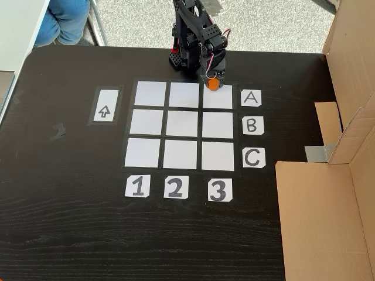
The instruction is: Pick up the round, orange token and place it in the grid on square A3.
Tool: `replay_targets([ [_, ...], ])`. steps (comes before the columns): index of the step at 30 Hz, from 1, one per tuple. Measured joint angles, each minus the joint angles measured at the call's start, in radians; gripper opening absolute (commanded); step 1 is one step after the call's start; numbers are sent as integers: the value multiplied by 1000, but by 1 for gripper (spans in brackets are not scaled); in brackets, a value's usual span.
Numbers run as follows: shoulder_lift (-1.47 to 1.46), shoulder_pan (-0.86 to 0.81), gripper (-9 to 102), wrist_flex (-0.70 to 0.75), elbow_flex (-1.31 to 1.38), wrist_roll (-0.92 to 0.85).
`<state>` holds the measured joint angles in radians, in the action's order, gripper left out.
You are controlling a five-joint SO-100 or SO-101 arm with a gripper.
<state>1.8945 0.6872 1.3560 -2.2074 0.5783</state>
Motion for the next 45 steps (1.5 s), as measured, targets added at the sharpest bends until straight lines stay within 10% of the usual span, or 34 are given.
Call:
replay_targets([
  [18, -202, -9, 1, -144, 29, 48],
  [32, -198, -12, 65, -190, -20, 107],
  [45, 14, -155, 71, -156, -106, 94],
])
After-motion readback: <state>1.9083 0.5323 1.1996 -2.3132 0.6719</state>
